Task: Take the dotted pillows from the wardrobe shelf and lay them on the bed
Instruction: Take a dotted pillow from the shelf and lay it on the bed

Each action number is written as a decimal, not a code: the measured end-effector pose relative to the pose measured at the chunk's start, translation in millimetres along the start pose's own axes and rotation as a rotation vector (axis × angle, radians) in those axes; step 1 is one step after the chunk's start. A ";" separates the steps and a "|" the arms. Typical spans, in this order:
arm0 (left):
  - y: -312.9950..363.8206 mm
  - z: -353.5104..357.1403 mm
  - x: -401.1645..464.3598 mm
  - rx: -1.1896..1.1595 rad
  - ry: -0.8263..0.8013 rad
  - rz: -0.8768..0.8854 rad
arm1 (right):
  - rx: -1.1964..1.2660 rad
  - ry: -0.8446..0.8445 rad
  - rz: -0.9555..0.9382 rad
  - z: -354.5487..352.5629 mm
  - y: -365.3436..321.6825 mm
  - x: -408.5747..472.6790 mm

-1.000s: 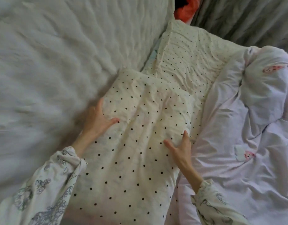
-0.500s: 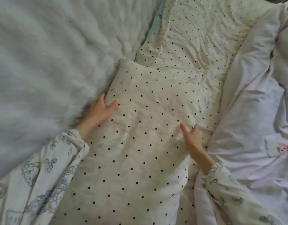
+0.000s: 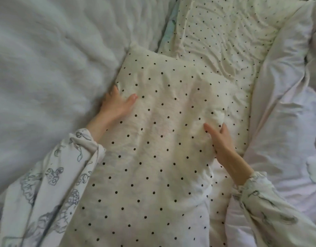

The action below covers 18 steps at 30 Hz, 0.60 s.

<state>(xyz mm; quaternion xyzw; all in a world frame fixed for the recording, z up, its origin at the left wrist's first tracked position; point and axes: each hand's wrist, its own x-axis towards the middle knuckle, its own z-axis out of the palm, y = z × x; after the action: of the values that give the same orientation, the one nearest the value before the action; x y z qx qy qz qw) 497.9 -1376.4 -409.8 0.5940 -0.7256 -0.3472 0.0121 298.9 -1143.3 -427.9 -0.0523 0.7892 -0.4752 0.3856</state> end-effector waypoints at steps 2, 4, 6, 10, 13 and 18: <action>-14.0 11.4 -8.5 0.186 -0.093 -0.033 | -0.079 -0.065 0.015 8.4 13.1 -6.8; -36.0 23.5 -28.1 0.247 -0.100 0.032 | -0.146 -0.090 -0.009 12.0 31.3 -22.7; -64.8 29.4 -51.8 0.256 -0.042 0.130 | -0.188 -0.088 -0.056 10.6 49.3 -43.8; -118.8 31.1 -104.9 0.243 -0.043 0.182 | -0.250 -0.069 0.042 4.6 87.6 -86.9; -146.5 29.7 -138.9 0.162 -0.044 0.074 | -0.253 -0.102 0.158 6.1 111.5 -118.9; -155.2 27.1 -159.3 0.030 -0.157 -0.334 | -0.175 -0.167 0.276 8.9 124.6 -143.0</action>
<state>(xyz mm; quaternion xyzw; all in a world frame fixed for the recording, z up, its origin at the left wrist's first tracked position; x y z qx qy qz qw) 665.5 -1232.7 -447.8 0.6776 -0.6205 -0.3788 -0.1110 439.9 -1017.7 -448.7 -0.0161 0.7924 -0.3416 0.5051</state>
